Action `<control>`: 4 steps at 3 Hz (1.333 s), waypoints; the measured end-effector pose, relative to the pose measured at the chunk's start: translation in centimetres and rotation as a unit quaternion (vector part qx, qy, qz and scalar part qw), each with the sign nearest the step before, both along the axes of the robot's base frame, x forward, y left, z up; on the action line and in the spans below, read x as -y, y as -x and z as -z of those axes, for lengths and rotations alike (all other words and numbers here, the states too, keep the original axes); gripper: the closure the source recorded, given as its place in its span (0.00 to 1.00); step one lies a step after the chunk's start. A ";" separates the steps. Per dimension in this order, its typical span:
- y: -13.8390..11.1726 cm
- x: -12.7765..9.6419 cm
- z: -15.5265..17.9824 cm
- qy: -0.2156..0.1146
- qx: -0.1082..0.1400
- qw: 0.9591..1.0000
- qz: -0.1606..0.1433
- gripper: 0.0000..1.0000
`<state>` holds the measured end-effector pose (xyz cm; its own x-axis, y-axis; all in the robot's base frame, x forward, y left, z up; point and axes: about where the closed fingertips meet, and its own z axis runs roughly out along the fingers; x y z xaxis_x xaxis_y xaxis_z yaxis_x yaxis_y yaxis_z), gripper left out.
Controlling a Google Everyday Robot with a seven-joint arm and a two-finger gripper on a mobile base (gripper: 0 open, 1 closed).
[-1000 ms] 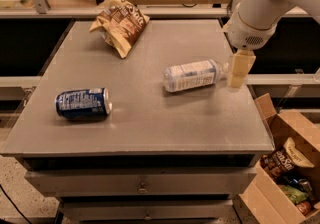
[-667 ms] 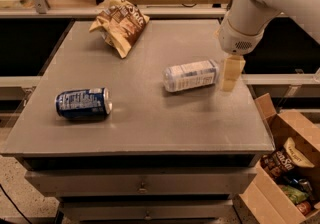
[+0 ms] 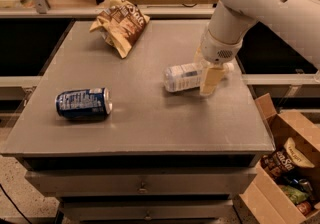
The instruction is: Move blue plastic bottle near brown chip bag
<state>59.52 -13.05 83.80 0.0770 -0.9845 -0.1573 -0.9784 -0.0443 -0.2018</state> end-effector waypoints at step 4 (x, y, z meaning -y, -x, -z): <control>1.0 -3.6 -4.4 -0.020 0.005 1.000 -0.022 1.00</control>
Offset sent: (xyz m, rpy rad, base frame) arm -0.0059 0.0493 0.0468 0.1062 -0.0093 0.0816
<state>58.54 -9.44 88.20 0.1223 -0.9732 -0.1947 -0.9735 -0.0795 -0.2142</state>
